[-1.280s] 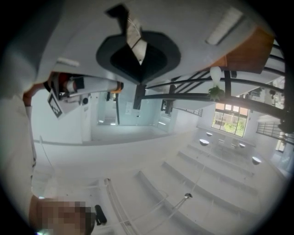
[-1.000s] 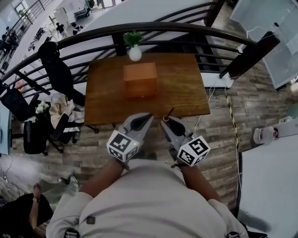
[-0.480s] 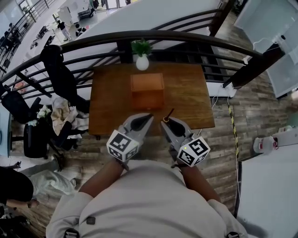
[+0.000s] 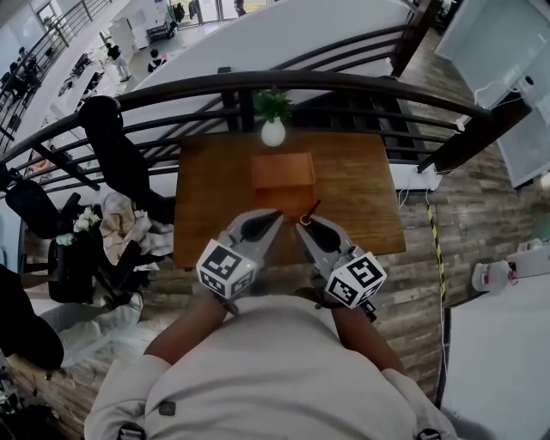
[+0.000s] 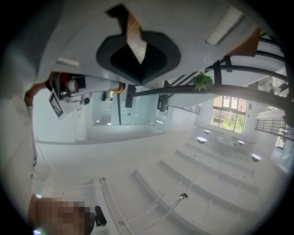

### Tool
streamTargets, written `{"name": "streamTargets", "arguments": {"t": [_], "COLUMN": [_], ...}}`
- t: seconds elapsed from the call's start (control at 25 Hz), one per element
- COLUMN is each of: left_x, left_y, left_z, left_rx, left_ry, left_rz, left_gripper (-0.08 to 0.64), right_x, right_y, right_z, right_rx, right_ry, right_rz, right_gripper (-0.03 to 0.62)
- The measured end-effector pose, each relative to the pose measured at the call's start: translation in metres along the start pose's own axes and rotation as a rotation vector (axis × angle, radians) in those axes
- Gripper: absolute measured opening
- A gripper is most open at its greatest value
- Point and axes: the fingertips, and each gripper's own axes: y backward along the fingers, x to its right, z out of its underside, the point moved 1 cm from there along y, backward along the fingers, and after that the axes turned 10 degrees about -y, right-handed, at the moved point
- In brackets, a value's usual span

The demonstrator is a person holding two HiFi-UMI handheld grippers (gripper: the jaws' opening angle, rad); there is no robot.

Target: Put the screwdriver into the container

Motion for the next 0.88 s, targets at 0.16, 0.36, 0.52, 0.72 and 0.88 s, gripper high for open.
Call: {"name": "streamTargets", "arguments": {"t": [0.16,0.36,0.52,0.72,0.88], "left_x": [-0.013,-0.031,-0.040,-0.054,-0.063], "left_y": [-0.008,-0.031,-0.052,-0.079,-0.098], "left_z": [-0.003,-0.005,-0.004,-0.009,-0.012], "left_rx": [-0.007,-0.004,-0.010,-0.007,-0.008], "left_ry": [0.010,0.011,0.026,0.034,0.044], "left_rz": [-0.020,-0.062,-0.104,-0.170,-0.223], "left_gripper": [0.003,0.003,0.003,0.003,0.003], "right_x": [0.006,0.033,0.057,0.086,0.106], "right_y": [-0.012,-0.026,-0.031,-0.039,-0.044], "right_z": [-0.008,-0.023,-0.035,-0.053,-0.069], "right_rx": [-0.014,-0.024,-0.052,-0.087,-0.115], "right_ry": [0.003,0.005,0.007,0.010,0.015], "right_rz": [-0.033,-0.070,-0.096,-0.148,-0.189], "right_gripper": [0.077,0.077,0.077,0.077,0.077]}}
